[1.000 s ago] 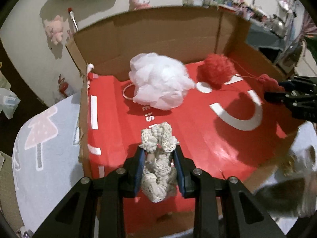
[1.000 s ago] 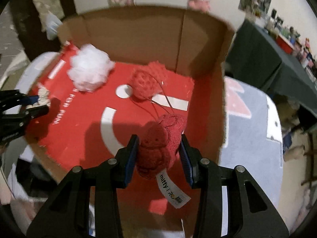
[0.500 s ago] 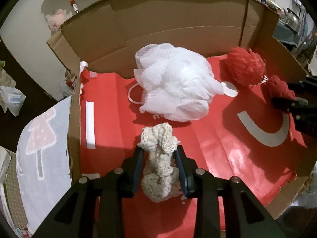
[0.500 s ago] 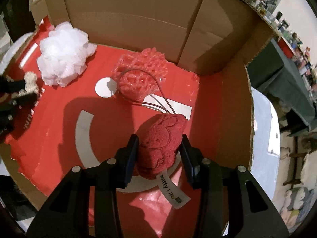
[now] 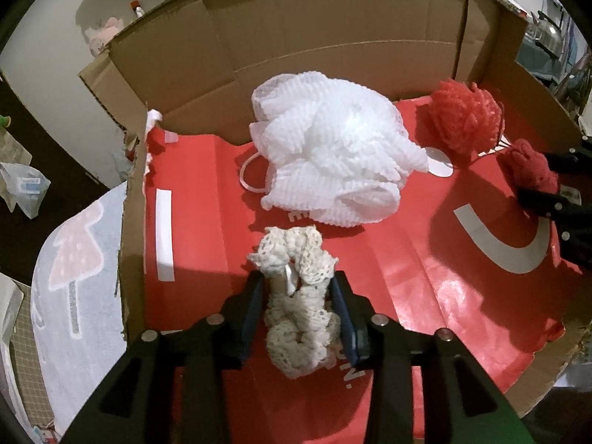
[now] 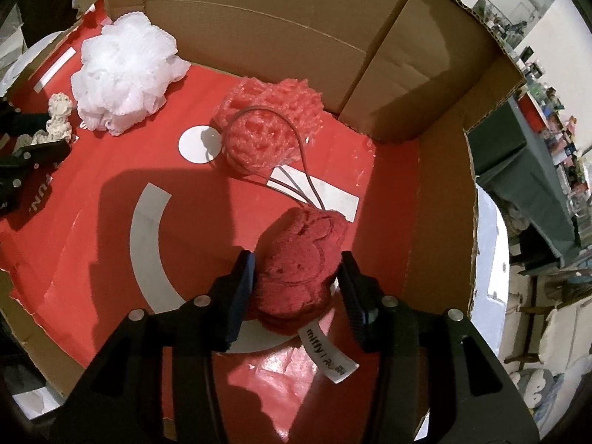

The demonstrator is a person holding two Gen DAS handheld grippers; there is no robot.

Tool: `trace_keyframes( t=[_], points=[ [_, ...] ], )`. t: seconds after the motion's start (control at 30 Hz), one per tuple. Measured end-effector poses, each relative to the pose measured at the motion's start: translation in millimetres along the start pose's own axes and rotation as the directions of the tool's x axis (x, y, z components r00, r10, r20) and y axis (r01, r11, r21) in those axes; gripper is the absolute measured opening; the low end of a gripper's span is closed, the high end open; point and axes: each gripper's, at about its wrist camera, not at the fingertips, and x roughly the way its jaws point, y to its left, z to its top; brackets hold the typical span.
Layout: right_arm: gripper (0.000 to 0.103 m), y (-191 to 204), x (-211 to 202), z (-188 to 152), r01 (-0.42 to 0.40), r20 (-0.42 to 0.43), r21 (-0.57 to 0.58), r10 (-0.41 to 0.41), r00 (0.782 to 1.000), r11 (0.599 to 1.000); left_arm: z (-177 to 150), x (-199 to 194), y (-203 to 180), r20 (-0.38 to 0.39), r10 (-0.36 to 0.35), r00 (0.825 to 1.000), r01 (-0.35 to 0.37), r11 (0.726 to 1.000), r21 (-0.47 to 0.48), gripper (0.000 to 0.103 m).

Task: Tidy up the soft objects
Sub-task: 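Carry the scrunchie and red ball into the box and open both tools, then withdraw both tools from the box back over the table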

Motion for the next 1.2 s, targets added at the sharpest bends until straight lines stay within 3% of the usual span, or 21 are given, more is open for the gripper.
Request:
trace_keyframes(
  t=[0.23, 0.3, 0.37, 0.5, 0.6, 0.73, 0.87, 0.97, 1.2],
  points=[
    [0.061, 9.7, -12.9, -2.0, -0.002, 0.025, -0.009, 0.002, 1.0, 1.0, -4.8, -11.0, 7.5, 0.052, -0.038, 0.998, 0.039, 0.999, -0.01, 0.054],
    [0.064, 11.3, -21.9, -3.5, 0.004, 0.043, -0.008, -0.004, 0.999, 1.0, -7.0, -20.0, 7.7, 0.077, -0.052, 0.996, 0.053, 0.998, -0.015, 0.067],
    [0.065, 11.2, -31.4, -6.0, 0.009, 0.059, -0.006, -0.009, 0.998, 1.0, -10.9, -34.7, 7.6, 0.129, -0.049, 0.99, 0.052, 0.998, -0.021, 0.075],
    [0.066, 1.1, -48.5, -2.5, 0.016, 0.089, 0.014, -0.017, 0.996, 1.0, -20.3, -63.1, 8.4, 0.201, -0.079, 0.976, 0.089, 0.995, -0.045, 0.079],
    [0.075, 0.3, -73.1, -10.8, 0.007, 0.137, 0.044, -0.013, 0.99, 0.999, -31.1, -88.1, 11.4, 0.262, -0.093, 0.96, 0.117, 0.99, -0.077, 0.085],
    [0.076, -8.5, -107.1, -23.2, -0.024, 0.206, 0.084, 0.007, 0.978, 0.996, -47.1, -122.7, 10.1, 0.345, -0.09, 0.934, 0.126, 0.989, -0.083, 0.092],
    [0.079, -13.1, -141.3, -43.4, -0.058, 0.287, 0.114, 0.023, 0.958, 0.992, -70.6, -162.1, 1.4, 0.433, -0.083, 0.898, 0.128, 0.989, -0.078, 0.099],
    [0.086, -8.3, -173.4, -64.6, -0.075, 0.364, 0.123, 0.026, 0.931, 0.99, -91.9, -187.1, -6.9, 0.495, -0.079, 0.865, 0.134, 0.988, -0.077, 0.103],
    [0.088, 20.7, -227.6, -127.5, -0.105, 0.53, 0.131, 0.02, 0.848, 0.986, -147.2, -233.4, -34.4, 0.617, -0.08, 0.783, 0.138, 0.989, -0.048, 0.103]
  ],
)
